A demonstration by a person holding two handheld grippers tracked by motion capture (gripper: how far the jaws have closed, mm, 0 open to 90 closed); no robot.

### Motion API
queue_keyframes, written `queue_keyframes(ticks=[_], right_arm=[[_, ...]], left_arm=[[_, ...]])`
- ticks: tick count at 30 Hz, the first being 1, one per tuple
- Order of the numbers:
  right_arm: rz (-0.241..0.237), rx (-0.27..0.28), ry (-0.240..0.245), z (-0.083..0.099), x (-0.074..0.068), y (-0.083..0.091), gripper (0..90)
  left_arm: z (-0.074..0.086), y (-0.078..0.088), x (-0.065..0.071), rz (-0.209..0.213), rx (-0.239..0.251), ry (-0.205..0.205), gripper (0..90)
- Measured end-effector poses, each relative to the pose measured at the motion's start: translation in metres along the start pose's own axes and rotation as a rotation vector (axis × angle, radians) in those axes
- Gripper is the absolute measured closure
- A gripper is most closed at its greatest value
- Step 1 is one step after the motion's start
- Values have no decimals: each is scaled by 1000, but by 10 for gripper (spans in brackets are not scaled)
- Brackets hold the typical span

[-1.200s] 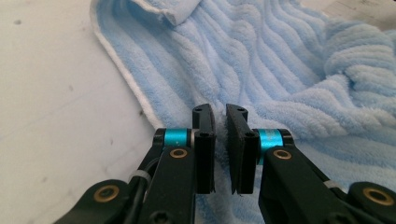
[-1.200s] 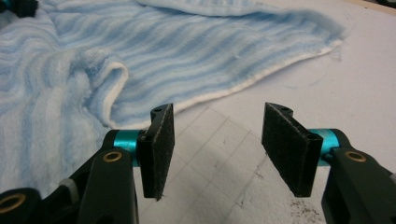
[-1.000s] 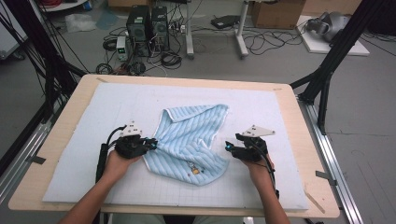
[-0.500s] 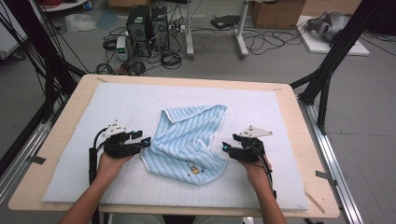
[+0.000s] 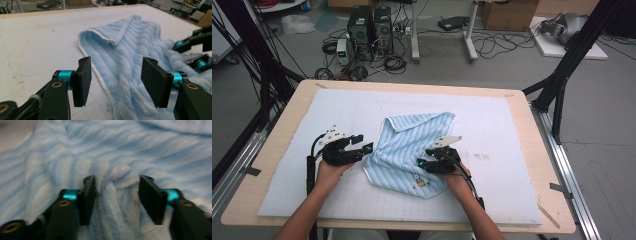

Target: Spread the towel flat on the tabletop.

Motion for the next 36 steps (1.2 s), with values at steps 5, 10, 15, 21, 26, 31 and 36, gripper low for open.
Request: queue_keyframes(ticks=[5, 10, 15, 21, 26, 31, 36], right_arm=[[-67, -14, 14, 3, -7, 8, 773], [-99, -35, 9, 15, -6, 25, 768], [-113, -34, -12, 23, -5, 36, 703], [-28, 60, -83, 18, 13, 49, 543], [14, 90, -111, 19, 22, 57, 523], [34, 84, -115, 21, 25, 56, 512], [39, 81, -121, 23, 27, 57, 510]], left_arm=[[-2, 0, -5, -11, 2, 13, 421], [-5, 1, -3, 17, 17, 18, 421], [-8, -2, 0, 29, 22, 11, 425], [-19, -18, 14, 62, -2, -27, 447], [-28, -43, 17, 49, -31, -66, 456], [-31, -84, 17, 33, -110, -73, 425], [-23, -119, 19, 4, -209, -103, 357]])
Point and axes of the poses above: each handheld gripper's, and its own axes: y roughly backward along the jaws, z roughly out of its underside, x roughly to its right, the point moved 9 cm from there along -y, roughly forward along the jaws, and after that the axes turned 15 degrees about y, right-handed, at the moved point
